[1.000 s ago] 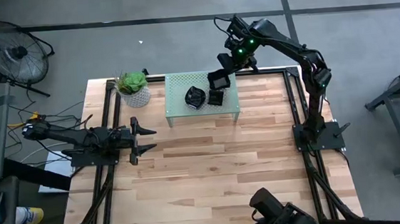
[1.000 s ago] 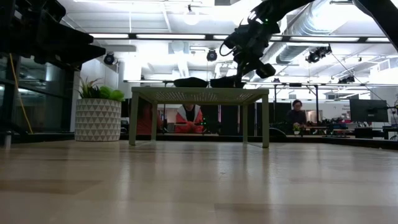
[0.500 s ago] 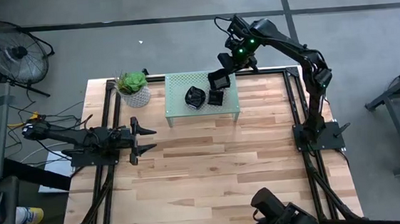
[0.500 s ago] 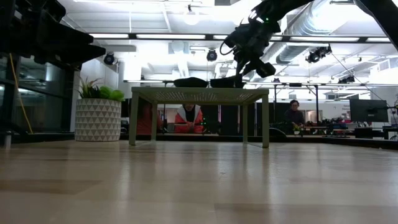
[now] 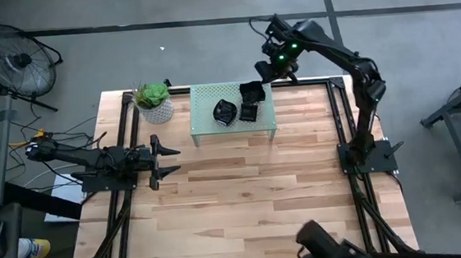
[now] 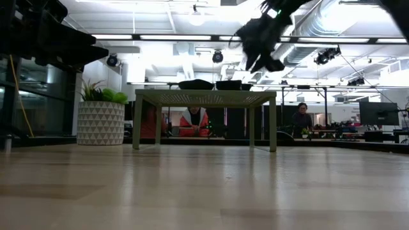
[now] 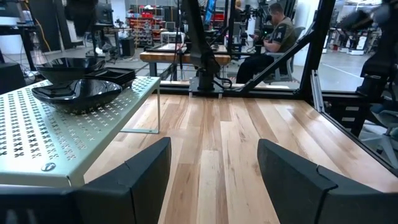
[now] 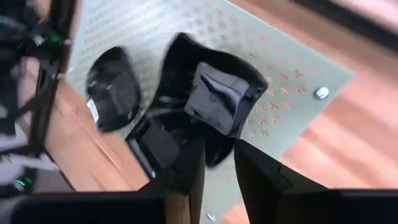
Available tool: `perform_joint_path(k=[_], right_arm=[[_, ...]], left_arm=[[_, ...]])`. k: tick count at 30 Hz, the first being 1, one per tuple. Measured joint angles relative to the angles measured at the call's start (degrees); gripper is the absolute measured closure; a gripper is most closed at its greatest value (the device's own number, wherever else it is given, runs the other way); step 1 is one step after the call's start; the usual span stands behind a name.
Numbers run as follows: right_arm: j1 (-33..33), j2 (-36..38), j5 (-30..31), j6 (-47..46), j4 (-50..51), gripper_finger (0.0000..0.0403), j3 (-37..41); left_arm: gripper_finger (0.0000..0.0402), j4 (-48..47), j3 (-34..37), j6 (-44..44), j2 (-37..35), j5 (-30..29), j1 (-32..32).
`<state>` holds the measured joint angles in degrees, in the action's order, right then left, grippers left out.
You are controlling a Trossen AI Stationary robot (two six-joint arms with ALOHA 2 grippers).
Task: Pick & Place Mini shaped plates
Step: Return to Home Position
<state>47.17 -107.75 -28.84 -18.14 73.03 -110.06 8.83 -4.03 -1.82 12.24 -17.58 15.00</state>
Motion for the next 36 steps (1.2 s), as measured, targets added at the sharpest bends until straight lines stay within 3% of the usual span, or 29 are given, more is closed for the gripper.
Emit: perform_joint_path(k=[4,6,8,12,19,26,31,36], right_arm=[[-2.6,7.2,8.0,9.4,-1.9,0.0323,1.0],[-5.5,12.1,12.6,12.6,-7.2,0.0329,4.5],[-8.5,17.6,13.3,15.1,-15.8,0.0334,10.9],[-14.3,31.0,11.5,16.7,-35.5,0.0350,30.2],[-23.5,48.6,17.9,8.0,-75.0,0.0385,66.4],[-31.7,52.0,25.6,1.5,-109.1,0.0399,90.3],[-36.2,51.9,31.3,0.2,-121.9,0.0401,99.3],[-39.3,52.0,32.4,2.1,-131.8,0.0402,106.2]], left_arm=[[0.0165,0.0,0.0,0.0,0.0,0.0,0.0],[0.0165,0.0,0.0,0.0,0.0,0.0,0.0],[0.0165,0.0,0.0,0.0,0.0,0.0,0.0],[0.0165,0.0,0.0,0.0,0.0,0.0,0.0],[0.0165,0.0,0.0,0.0,0.0,0.0,0.0],[0.0165,0.0,0.0,0.0,0.0,0.0,0.0],[0.0165,0.0,0.0,0.0,0.0,0.0,0.0],[0.0165,0.0,0.0,0.0,0.0,0.0,0.0]])
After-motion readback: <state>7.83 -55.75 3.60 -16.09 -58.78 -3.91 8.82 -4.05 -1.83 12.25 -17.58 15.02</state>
